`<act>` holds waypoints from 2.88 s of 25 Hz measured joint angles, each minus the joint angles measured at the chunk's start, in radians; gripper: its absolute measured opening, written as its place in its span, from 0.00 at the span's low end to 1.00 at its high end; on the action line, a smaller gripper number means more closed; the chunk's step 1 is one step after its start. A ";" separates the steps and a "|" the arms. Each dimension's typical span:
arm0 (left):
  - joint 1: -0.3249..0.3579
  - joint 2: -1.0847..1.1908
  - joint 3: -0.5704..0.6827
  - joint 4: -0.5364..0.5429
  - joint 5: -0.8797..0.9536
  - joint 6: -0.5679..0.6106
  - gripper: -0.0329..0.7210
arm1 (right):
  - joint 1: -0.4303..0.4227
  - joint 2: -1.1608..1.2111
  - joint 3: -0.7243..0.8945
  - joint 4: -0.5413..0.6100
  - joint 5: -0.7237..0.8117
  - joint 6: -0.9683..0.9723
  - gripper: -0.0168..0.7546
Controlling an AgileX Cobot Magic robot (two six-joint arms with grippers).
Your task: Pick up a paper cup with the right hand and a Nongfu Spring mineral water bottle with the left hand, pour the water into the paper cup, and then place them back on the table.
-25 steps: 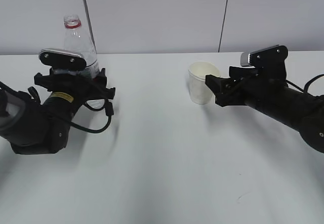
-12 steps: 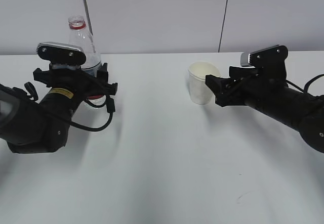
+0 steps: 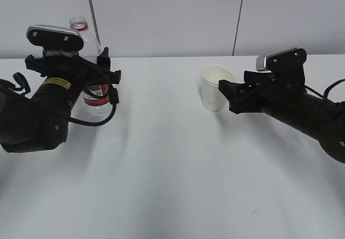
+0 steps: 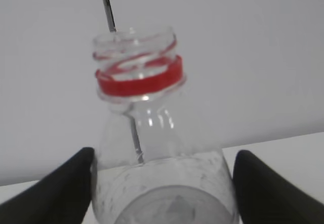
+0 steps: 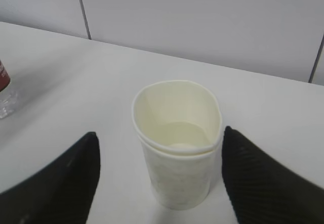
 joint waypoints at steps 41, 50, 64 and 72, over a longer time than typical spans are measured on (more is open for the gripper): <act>-0.022 -0.561 0.004 -0.297 0.576 0.353 0.72 | 0.000 -0.479 -0.038 -0.013 0.656 0.028 0.75; 0.050 -0.705 0.005 -0.425 0.919 0.436 0.72 | 0.000 -0.578 -0.162 0.063 1.218 0.061 0.74; 0.331 -0.719 -0.085 -0.356 1.642 0.368 0.71 | 0.000 -0.582 -0.485 0.315 1.930 0.009 0.74; 0.393 -0.631 -0.244 0.109 2.077 -0.006 0.71 | 0.000 -0.582 -0.516 0.355 2.041 -0.001 0.74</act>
